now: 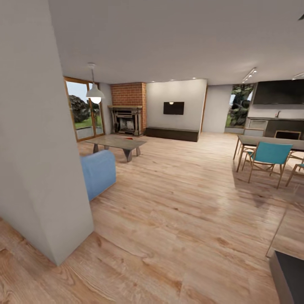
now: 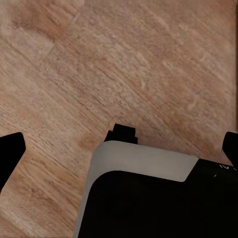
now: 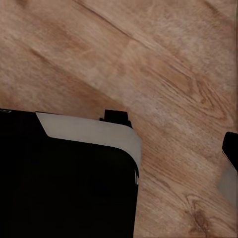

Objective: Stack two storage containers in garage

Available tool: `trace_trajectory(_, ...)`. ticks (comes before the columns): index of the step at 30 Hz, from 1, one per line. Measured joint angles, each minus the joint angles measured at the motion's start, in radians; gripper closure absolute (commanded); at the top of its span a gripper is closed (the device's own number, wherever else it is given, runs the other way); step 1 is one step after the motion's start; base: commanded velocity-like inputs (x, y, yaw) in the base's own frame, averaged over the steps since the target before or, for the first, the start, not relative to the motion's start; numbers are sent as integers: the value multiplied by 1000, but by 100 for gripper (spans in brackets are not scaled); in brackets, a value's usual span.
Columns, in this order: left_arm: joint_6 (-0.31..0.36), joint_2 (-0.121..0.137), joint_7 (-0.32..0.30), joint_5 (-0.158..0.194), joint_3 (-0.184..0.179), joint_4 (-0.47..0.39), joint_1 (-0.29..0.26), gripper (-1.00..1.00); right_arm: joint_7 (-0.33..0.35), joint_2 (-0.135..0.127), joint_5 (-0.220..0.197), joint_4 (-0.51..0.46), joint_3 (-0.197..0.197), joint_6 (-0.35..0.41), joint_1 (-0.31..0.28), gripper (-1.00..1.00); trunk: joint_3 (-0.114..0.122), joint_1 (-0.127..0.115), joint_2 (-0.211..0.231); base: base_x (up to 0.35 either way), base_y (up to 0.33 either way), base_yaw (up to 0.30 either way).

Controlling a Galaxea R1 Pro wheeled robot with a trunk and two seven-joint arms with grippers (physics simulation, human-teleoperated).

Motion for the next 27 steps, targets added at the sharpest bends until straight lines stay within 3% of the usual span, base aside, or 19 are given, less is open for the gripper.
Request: trace_trajectory(27,4,0,3,0,0,0,0,-100,-7,3,-4,0,-1,-2,0,-100,0,0,0,322,0,-4)
